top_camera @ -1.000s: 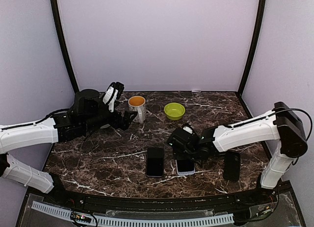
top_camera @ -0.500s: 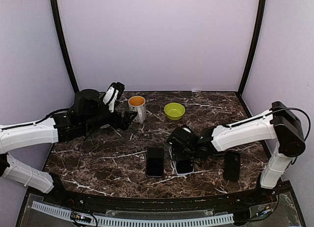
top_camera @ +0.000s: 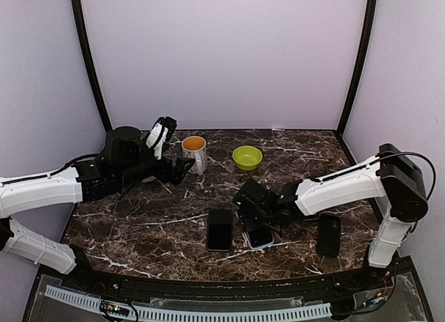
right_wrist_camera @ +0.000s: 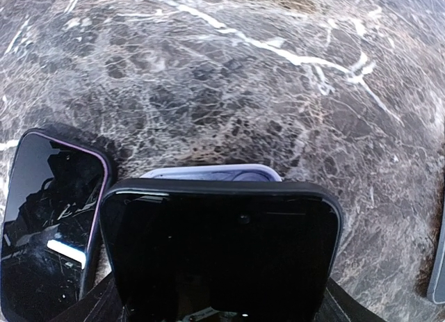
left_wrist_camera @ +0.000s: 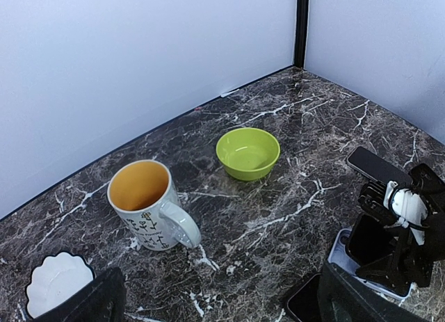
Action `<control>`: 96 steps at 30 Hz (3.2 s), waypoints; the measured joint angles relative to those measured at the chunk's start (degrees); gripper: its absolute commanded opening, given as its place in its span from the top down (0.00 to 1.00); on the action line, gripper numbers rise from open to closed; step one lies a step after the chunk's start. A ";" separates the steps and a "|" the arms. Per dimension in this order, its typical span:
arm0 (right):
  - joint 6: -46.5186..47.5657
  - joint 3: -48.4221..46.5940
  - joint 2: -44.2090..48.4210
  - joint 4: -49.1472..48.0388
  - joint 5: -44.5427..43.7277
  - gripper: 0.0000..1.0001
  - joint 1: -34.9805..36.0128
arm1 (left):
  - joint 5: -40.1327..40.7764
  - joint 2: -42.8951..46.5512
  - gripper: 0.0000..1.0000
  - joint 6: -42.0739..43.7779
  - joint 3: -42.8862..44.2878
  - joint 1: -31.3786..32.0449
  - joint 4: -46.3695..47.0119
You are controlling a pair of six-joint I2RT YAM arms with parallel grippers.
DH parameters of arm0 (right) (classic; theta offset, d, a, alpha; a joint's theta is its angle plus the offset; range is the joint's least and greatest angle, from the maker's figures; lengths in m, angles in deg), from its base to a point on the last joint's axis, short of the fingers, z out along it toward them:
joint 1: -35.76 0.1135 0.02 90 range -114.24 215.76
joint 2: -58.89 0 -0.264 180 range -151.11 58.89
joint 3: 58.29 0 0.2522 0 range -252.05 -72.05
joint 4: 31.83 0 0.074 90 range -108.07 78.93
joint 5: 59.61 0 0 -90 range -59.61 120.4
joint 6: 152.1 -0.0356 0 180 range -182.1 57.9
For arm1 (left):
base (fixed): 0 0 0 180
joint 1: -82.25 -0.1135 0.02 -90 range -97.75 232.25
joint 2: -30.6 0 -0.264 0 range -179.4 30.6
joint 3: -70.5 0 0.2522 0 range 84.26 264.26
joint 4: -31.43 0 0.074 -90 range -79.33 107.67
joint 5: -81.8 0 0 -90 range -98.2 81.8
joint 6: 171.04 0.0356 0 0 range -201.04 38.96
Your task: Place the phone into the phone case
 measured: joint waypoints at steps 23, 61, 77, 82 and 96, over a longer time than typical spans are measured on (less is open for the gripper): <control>3.45 -1.92 -3.39 2.89 3.39 0.05 -0.15 | -0.35 0.00 0.01 0.35 -0.02 0.00 0.00; 6.60 8.22 6.62 -3.54 18.36 0.75 -8.15 | -0.70 0.00 0.01 0.46 -0.02 0.00 0.00; 3.67 9.07 6.51 -3.56 18.58 0.54 -5.73 | -0.87 0.00 0.01 0.66 -0.02 0.00 0.00; 2.91 6.47 6.47 2.60 20.31 0.53 -4.96 | -0.85 -0.24 0.01 0.90 -0.02 0.00 0.02; 4.28 0.39 10.78 14.53 20.68 0.49 -7.82 | -1.88 -1.22 0.01 1.46 -0.11 0.00 0.02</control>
